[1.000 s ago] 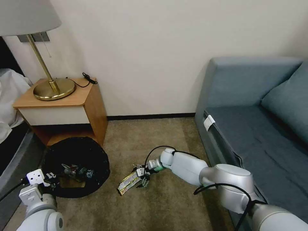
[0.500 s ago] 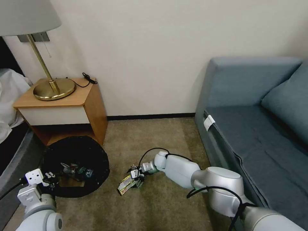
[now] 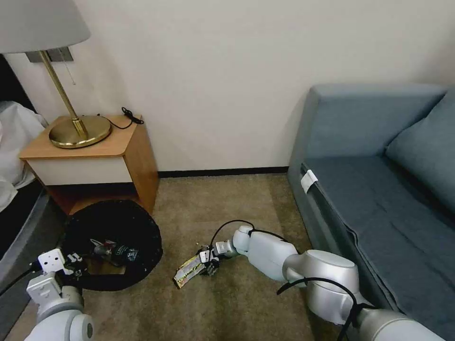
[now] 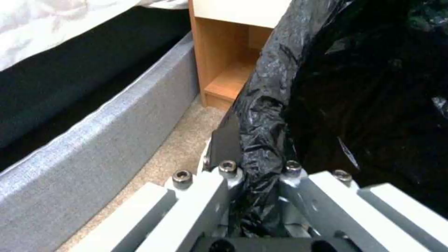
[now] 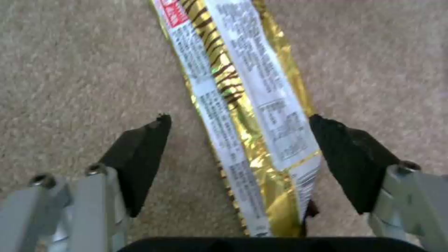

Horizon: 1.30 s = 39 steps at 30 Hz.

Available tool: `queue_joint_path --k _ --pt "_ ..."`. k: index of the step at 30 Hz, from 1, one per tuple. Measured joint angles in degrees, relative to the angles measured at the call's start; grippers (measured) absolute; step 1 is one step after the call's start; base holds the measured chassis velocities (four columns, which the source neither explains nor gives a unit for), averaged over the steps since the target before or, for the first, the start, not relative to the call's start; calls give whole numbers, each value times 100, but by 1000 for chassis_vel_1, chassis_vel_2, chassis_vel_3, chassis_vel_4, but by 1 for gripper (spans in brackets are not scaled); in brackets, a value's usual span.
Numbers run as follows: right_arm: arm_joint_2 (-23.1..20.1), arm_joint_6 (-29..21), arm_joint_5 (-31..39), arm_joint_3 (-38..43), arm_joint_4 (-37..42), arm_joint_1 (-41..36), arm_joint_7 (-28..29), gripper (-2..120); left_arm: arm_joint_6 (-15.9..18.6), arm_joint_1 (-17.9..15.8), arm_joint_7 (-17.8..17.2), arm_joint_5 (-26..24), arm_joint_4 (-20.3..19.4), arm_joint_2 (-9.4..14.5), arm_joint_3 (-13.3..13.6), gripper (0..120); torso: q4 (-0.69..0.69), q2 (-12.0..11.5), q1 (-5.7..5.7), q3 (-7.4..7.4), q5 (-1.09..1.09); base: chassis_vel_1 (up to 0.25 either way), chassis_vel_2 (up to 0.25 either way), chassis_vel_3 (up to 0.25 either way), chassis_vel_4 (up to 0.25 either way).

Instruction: Pick up the trash bin, then pick up the garbage on the floor and place it into the trash bin.

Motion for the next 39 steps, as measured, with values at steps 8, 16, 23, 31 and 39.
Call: queue_joint_path --k 8,16,23,31,39 --pt "-3 -79 -36 34 -81 -75 38 72 -49 19 5 6 9 0 12 2 0 0 0 0 0 0 0 0 0" --pt "-3 -178 -43 135 -149 -104 190 70 -110 50 16 11 25 0 12 2 1 0 0 0 0 0 0 0 0" --pt "-3 -233 -124 174 -178 -109 217 70 -136 52 20 26 34 0 19 2 0 1 0 -1 1 0 0 0 0" --pt "-5 -245 -154 163 -180 -127 219 62 -174 43 24 42 61 0 31 2 -1 2 0 -1 0 0 0 0 0" --pt "-7 -240 -171 133 -176 -147 191 36 -175 34 25 47 61 0 37 2 -2 2 0 -1 -2 0 0 0 0"
